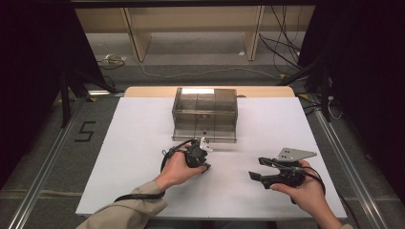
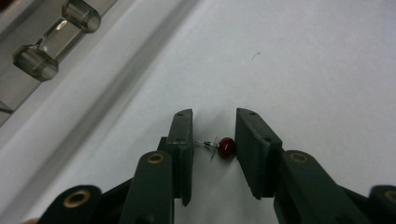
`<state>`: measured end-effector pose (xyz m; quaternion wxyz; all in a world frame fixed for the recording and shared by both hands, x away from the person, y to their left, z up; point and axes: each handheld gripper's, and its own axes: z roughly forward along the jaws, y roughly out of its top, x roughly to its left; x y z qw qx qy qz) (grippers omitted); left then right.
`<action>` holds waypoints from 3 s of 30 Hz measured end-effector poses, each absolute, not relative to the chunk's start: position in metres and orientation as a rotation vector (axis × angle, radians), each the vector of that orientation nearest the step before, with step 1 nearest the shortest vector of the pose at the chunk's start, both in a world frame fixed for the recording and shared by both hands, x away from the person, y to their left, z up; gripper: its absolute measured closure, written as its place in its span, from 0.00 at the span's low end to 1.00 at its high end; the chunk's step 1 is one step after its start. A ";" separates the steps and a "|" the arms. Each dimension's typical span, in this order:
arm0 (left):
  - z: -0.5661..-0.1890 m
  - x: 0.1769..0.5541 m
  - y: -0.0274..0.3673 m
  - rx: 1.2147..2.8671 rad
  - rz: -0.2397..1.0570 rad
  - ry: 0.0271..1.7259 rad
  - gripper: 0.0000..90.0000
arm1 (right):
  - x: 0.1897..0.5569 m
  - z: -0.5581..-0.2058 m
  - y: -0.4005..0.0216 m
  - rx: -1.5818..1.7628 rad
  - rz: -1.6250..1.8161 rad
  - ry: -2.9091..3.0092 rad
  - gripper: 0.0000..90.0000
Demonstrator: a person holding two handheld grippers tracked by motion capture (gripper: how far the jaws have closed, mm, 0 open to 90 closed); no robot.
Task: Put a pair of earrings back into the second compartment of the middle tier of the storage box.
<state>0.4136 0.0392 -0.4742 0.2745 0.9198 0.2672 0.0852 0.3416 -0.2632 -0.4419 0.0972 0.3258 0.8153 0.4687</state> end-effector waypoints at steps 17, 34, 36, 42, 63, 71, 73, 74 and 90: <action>-0.473 0.414 0.040 2.489 0.191 0.725 0.88 | 0.341 -0.442 -0.263 0.964 1.386 2.413 0.35; -0.470 0.412 0.042 2.468 0.214 0.694 0.88 | 0.341 -0.441 -0.264 0.966 1.386 2.412 0.35; -0.469 0.412 0.042 2.465 0.211 0.692 0.88 | 0.341 -0.441 -0.264 0.966 1.387 2.412 0.35; -0.465 0.412 0.043 2.445 0.227 0.689 0.88 | 0.341 -0.441 -0.264 0.966 1.388 2.412 0.35; -0.450 0.414 0.046 2.417 0.263 0.673 0.88 | 0.341 -0.442 -0.263 0.966 1.388 2.413 0.35; -0.444 0.416 0.047 2.408 0.278 0.669 0.88 | 0.342 -0.442 -0.263 0.966 1.387 2.413 0.35; -0.444 0.416 0.046 2.406 0.278 0.670 0.88 | 0.342 -0.442 -0.263 0.966 1.387 2.413 0.35; -0.443 0.416 0.047 2.406 0.279 0.669 0.88 | 0.342 -0.442 -0.263 0.966 1.387 2.413 0.35; -0.435 0.421 0.048 2.388 0.310 0.673 0.88 | 0.342 -0.442 -0.263 0.968 1.385 2.414 0.35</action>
